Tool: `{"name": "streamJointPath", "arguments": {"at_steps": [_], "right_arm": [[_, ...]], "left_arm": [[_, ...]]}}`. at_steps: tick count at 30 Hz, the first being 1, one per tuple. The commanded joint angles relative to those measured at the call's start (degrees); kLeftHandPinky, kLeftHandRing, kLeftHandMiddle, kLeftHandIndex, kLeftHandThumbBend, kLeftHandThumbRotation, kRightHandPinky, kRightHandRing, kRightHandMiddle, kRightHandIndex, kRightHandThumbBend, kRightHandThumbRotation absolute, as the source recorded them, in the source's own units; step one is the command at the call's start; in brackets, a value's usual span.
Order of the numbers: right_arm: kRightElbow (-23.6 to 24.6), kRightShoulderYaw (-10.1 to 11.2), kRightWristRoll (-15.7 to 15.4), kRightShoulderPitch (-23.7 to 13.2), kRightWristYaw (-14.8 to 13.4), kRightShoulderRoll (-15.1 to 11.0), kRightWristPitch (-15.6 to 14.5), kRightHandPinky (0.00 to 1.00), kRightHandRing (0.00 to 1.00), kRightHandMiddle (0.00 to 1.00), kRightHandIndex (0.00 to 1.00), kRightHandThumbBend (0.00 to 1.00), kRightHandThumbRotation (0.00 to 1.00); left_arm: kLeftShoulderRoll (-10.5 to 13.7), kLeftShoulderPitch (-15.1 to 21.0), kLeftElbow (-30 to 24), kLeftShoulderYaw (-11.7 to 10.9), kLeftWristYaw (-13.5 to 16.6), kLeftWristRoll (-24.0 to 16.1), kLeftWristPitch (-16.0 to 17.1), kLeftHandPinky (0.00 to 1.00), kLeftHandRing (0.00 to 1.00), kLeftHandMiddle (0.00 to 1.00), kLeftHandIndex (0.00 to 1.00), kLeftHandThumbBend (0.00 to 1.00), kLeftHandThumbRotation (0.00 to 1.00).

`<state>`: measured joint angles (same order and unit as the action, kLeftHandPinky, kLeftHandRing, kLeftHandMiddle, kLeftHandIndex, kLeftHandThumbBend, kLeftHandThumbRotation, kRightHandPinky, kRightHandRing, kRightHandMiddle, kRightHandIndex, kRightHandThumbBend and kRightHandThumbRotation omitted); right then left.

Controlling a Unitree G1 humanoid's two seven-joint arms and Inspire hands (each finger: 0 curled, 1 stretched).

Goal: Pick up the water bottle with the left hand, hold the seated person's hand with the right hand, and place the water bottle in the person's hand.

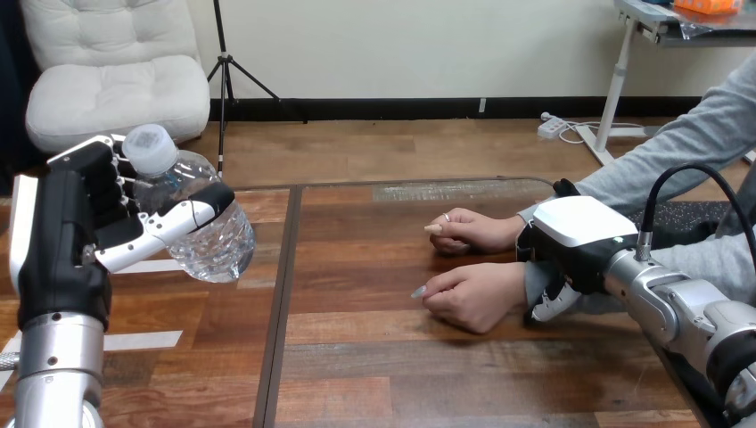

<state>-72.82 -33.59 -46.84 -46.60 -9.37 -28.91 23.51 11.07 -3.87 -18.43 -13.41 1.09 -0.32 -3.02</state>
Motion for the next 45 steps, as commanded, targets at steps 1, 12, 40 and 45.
{"name": "streamJointPath", "arguments": {"at_steps": [1,12,40,45], "right_arm": [[-0.2,1.3,1.7,-2.2,-0.7,0.5,0.1,0.31,0.38,0.44,0.46,0.69,0.14],[-0.3,0.8,1.4,-2.2,-0.6,0.1,0.6,0.32,0.39,0.42,0.46,0.57,0.12],[-0.5,0.2,0.5,-2.7,0.4,-0.9,0.5,0.31,0.38,0.41,0.46,0.49,0.1],[-0.4,0.5,0.7,-2.7,0.6,-0.8,0.3,0.29,0.36,0.4,0.45,0.5,0.12]], "left_arm": [[0.6,2.7,-2.5,-0.7,0.2,0.1,2.2,0.28,0.34,0.39,0.4,0.7,0.0],[0.5,2.7,-2.8,-0.6,0.4,-0.1,1.9,0.28,0.34,0.39,0.4,0.7,0.0],[0.5,2.9,-1.9,-1.0,0.0,0.7,2.5,0.28,0.34,0.39,0.4,0.69,0.0],[0.4,2.9,-2.1,-0.9,0.1,0.6,2.1,0.28,0.34,0.39,0.4,0.7,0.0]]}}
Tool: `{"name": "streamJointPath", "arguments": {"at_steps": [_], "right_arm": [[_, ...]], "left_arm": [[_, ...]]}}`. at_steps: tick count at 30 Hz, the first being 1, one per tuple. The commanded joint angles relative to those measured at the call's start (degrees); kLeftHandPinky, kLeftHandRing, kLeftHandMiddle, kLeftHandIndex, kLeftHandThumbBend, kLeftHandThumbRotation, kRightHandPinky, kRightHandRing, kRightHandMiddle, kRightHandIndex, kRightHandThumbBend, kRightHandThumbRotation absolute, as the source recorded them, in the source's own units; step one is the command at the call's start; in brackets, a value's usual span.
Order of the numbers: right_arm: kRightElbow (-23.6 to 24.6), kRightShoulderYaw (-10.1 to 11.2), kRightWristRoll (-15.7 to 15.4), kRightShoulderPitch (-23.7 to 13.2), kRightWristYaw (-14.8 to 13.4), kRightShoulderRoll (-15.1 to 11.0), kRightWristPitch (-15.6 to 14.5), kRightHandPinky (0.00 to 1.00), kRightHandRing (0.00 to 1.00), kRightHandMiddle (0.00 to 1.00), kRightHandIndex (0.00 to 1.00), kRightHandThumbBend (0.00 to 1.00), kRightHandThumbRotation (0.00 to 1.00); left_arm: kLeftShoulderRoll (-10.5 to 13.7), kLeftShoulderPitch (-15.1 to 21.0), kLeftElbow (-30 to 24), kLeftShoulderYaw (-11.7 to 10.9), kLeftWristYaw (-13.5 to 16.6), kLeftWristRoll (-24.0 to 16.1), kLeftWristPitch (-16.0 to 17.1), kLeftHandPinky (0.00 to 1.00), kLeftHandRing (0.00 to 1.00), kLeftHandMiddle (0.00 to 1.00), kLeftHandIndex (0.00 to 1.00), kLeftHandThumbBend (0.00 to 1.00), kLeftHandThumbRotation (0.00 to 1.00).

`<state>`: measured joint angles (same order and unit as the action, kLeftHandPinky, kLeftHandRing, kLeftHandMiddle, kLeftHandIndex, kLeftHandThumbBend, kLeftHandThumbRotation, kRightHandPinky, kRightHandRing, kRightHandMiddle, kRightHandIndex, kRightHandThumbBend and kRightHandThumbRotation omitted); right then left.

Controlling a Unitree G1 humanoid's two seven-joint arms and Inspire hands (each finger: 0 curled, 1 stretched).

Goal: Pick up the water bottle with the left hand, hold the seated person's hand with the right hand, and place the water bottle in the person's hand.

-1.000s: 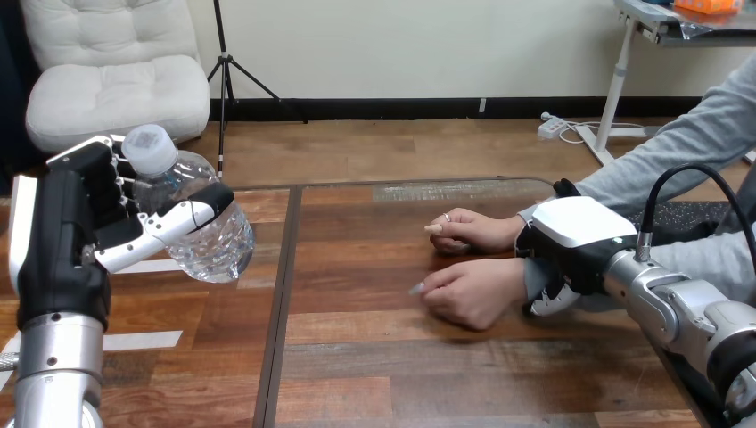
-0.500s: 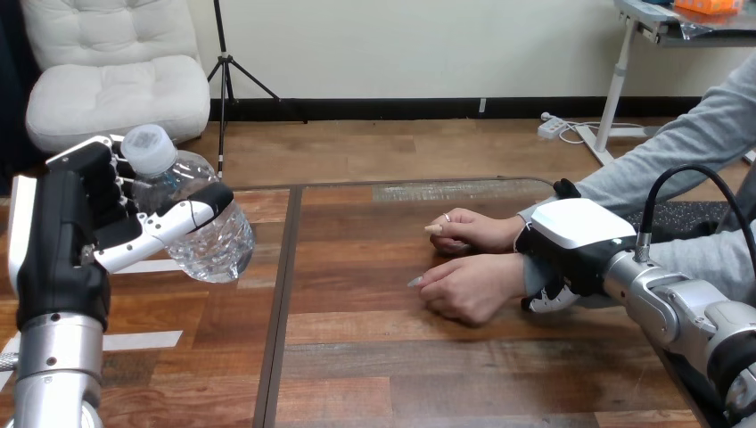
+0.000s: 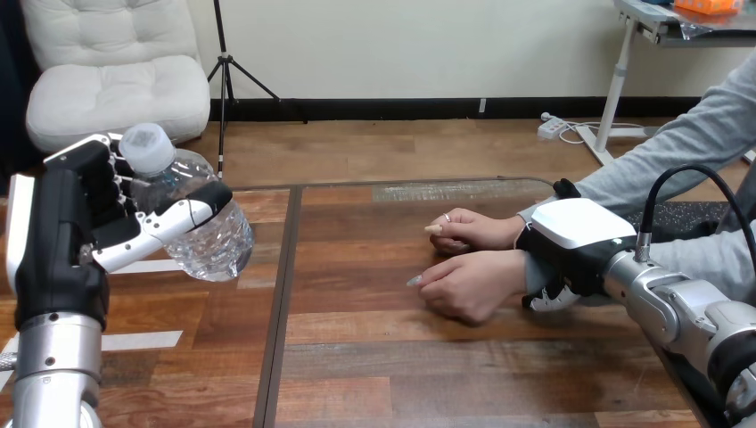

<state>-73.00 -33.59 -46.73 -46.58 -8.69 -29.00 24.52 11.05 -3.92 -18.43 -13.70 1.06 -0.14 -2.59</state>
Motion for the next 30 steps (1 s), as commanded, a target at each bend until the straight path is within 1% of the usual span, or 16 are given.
{"name": "streamJointPath", "arguments": {"at_steps": [1,9,16,19,24,30], "right_arm": [[-0.2,0.6,0.7,-2.7,0.1,-0.7,-0.8,0.29,0.35,0.4,0.45,0.5,0.12],[-0.1,0.8,1.0,-2.7,0.0,-0.6,-1.3,0.22,0.28,0.35,0.4,0.53,0.14],[0.0,0.8,0.9,-2.6,-1.1,-0.5,-1.8,0.16,0.22,0.3,0.35,0.57,0.16],[0.1,1.0,1.0,-2.5,-1.7,-0.4,-1.8,0.15,0.21,0.29,0.34,0.58,0.16],[0.1,1.0,1.0,-2.5,-2.2,-0.4,-1.8,0.13,0.19,0.26,0.31,0.62,0.11],[0.0,1.5,1.6,-2.4,-2.4,-0.3,-1.6,0.12,0.18,0.26,0.3,0.65,0.06]], "left_arm": [[0.5,2.9,-2.0,-0.6,0.1,0.5,1.8,0.28,0.34,0.39,0.4,0.7,0.0],[0.5,3.1,-2.0,-0.6,0.0,0.5,2.1,0.28,0.34,0.39,0.4,0.7,0.0],[0.4,3.0,-2.0,-0.6,0.0,0.4,2.1,0.28,0.34,0.39,0.4,0.7,0.0],[0.2,3.0,-2.4,-0.6,0.0,0.7,1.5,0.28,0.34,0.39,0.4,0.7,0.0],[0.5,2.8,-2.4,-0.5,0.0,-0.1,1.8,0.28,0.34,0.39,0.4,0.7,0.0],[0.4,2.9,-2.2,-0.6,0.0,0.1,2.1,0.28,0.34,0.39,0.4,0.7,0.0]]}}
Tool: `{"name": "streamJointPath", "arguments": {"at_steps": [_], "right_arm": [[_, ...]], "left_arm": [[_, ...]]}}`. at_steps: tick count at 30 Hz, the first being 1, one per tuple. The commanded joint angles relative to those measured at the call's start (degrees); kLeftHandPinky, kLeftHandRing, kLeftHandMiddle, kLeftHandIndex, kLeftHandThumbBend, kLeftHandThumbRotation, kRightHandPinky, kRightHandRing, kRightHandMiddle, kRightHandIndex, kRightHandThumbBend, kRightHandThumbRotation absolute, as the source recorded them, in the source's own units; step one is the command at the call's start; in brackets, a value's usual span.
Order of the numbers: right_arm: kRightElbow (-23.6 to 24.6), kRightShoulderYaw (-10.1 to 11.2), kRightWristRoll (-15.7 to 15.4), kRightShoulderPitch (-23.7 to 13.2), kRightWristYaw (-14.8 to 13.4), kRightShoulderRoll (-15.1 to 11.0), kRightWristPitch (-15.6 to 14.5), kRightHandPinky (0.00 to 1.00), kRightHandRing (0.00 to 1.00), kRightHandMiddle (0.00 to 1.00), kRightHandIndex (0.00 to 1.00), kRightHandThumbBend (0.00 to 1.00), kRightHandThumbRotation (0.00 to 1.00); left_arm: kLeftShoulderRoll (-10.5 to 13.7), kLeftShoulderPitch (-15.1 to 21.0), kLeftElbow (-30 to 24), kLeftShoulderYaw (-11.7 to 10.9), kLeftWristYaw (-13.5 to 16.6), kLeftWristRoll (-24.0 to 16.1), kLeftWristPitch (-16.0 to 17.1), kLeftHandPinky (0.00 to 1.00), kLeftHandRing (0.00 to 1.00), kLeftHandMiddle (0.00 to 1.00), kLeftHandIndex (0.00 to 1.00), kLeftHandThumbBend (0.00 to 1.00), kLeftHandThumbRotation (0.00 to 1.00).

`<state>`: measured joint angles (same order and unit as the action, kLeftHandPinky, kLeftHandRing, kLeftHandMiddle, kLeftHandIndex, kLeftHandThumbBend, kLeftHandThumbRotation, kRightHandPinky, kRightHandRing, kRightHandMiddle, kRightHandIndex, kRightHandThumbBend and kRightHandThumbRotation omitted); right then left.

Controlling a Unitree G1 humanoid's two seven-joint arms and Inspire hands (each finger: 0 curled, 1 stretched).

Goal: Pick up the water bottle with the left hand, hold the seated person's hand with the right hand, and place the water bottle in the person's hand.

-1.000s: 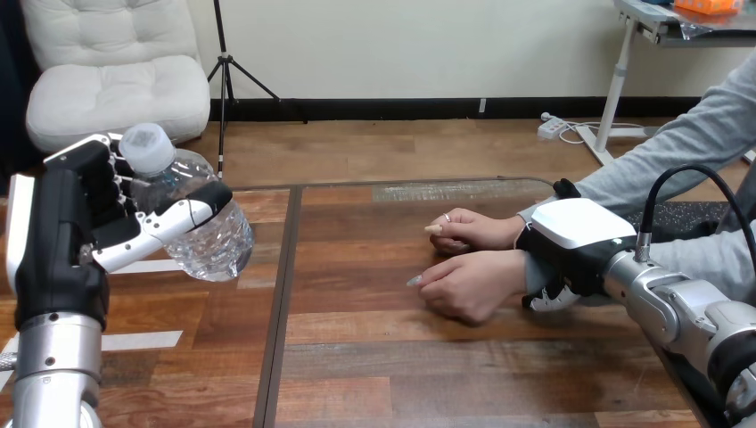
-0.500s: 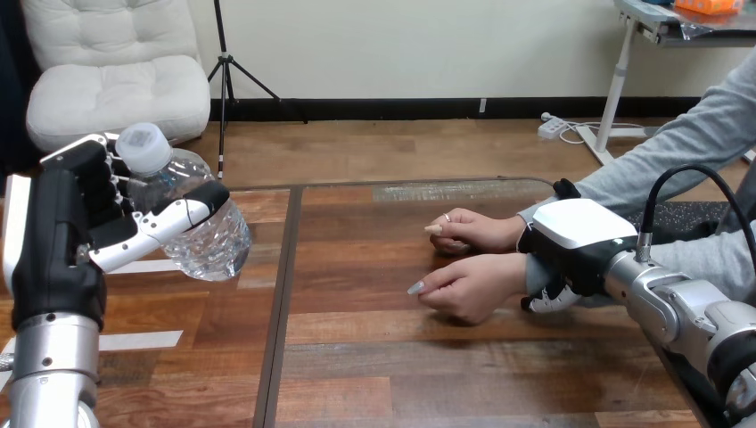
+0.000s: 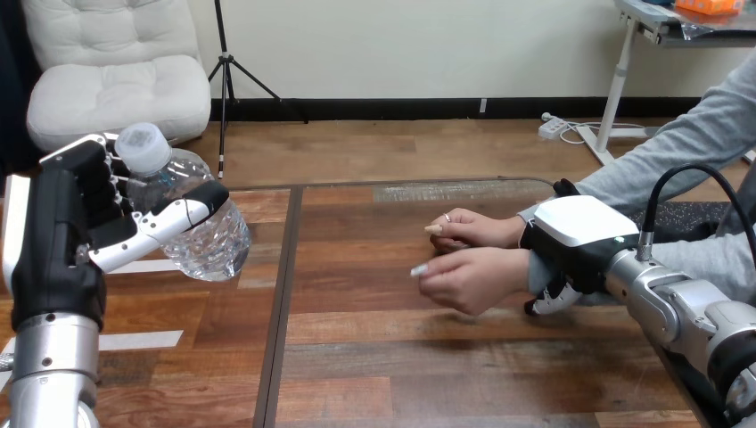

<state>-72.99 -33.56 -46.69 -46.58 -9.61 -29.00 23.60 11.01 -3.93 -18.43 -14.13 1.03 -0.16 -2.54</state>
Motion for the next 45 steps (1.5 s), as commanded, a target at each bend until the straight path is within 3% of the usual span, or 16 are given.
{"name": "streamJointPath", "arguments": {"at_steps": [1,24,45], "right_arm": [[0.0,1.5,1.6,-2.3,-1.5,-0.3,-0.6,0.12,0.18,0.25,0.29,0.65,0.04],[-0.1,3.0,4.8,-2.1,0.4,-0.2,-0.4,0.14,0.19,0.26,0.3,0.66,0.0],[0.1,2.6,5.3,-2.3,0.8,-0.4,-0.1,0.15,0.2,0.27,0.3,0.64,0.0]], "left_arm": [[0.5,2.9,-2.2,-0.1,0.0,0.2,2.0,0.28,0.34,0.39,0.4,0.7,0.0],[0.0,2.8,-2.6,-0.1,0.0,0.6,1.7,0.28,0.34,0.39,0.4,0.69,0.0],[0.3,2.6,-2.1,0.0,0.3,-0.4,2.1,0.28,0.34,0.39,0.4,0.69,0.0]]}}
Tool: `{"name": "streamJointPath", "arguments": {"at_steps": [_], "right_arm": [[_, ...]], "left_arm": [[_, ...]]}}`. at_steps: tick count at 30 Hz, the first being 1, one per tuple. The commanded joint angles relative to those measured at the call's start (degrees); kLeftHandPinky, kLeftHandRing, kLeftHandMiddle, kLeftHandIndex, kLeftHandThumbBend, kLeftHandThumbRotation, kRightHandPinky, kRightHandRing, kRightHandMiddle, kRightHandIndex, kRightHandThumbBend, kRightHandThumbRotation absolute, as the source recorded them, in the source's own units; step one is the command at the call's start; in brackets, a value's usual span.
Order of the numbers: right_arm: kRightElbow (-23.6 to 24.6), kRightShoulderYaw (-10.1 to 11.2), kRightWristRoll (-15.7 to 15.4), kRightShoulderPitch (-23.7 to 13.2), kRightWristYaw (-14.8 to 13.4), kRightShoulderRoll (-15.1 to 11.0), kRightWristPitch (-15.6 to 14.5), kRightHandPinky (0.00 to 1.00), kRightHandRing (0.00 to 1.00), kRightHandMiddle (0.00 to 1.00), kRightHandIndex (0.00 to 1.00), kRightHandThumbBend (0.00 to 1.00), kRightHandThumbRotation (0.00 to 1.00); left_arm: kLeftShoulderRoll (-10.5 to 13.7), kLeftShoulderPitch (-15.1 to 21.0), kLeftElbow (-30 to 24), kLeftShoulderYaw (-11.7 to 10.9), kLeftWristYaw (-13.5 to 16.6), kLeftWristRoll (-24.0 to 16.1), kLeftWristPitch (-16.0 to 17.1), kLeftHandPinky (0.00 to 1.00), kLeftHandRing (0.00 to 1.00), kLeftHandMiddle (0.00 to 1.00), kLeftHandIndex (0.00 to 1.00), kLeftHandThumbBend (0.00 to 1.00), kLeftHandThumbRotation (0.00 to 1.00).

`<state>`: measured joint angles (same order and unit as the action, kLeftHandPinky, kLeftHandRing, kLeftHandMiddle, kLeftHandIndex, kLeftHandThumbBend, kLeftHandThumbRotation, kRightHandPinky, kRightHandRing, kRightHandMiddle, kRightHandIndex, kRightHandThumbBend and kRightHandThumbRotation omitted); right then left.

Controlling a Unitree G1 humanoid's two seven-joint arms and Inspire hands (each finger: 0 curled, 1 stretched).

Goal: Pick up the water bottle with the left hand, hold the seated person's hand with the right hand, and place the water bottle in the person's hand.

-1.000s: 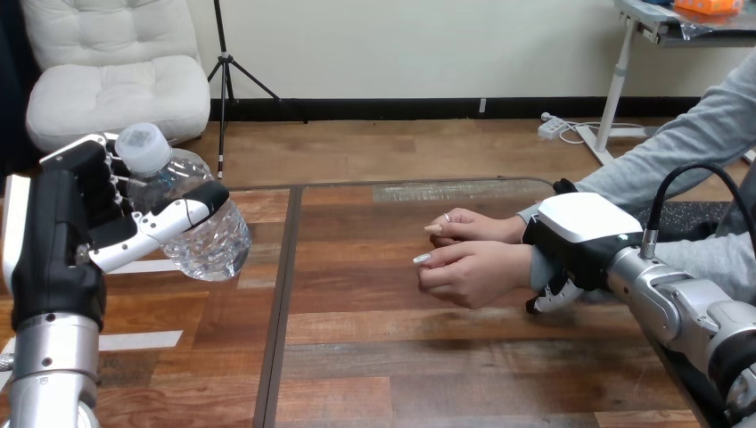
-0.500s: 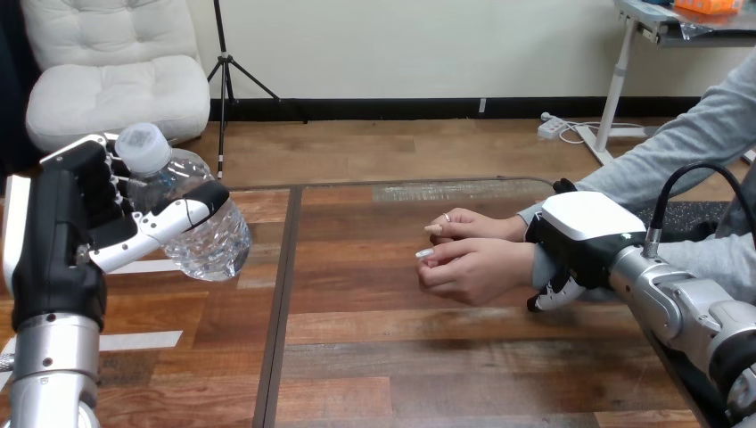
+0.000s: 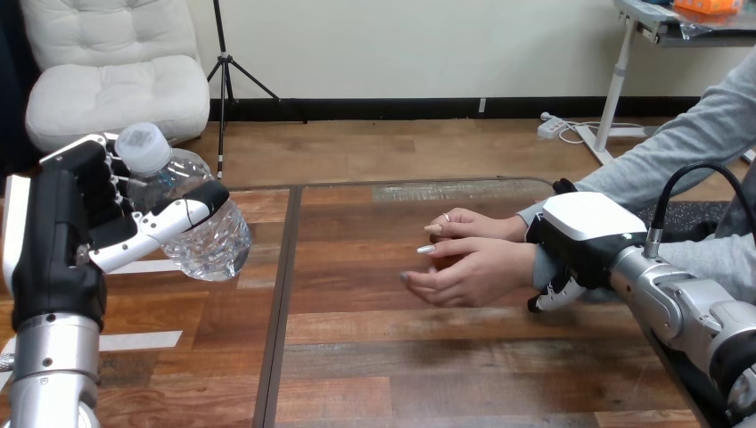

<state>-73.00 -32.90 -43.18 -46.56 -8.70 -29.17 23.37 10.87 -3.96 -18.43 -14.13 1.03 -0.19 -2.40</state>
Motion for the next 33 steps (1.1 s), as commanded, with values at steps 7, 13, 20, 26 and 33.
{"name": "streamJointPath", "arguments": {"at_steps": [7,13,20,26,33], "right_arm": [[0.4,1.5,1.3,-2.4,-0.4,-0.4,0.0,0.15,0.2,0.27,0.31,0.62,0.0],[0.4,1.6,1.4,-2.3,-0.6,-0.4,0.2,0.15,0.2,0.27,0.3,0.63,0.0],[0.5,1.6,1.4,-2.4,-0.5,-0.4,0.5,0.15,0.21,0.27,0.3,0.62,0.0],[0.7,1.6,1.4,-2.5,-0.6,-0.6,0.6,0.16,0.21,0.28,0.31,0.62,0.0],[1.0,2.0,1.9,-2.6,-0.2,-0.7,0.5,0.15,0.21,0.28,0.3,0.62,0.0]], "left_arm": [[0.5,2.8,-1.7,-0.1,0.0,0.0,2.7,0.28,0.34,0.39,0.4,0.7,0.0],[0.3,2.8,-1.7,-0.2,0.0,0.3,2.4,0.28,0.34,0.39,0.4,0.7,0.0],[0.5,2.8,-1.2,-0.1,-0.3,0.5,3.1,0.27,0.34,0.39,0.4,0.7,0.0],[0.1,2.8,-1.6,-0.1,-0.3,1.0,2.5,0.28,0.34,0.39,0.4,0.7,0.0],[-0.2,2.9,-1.7,0.0,-0.3,1.1,2.2,0.28,0.34,0.39,0.4,0.7,0.0]]}}
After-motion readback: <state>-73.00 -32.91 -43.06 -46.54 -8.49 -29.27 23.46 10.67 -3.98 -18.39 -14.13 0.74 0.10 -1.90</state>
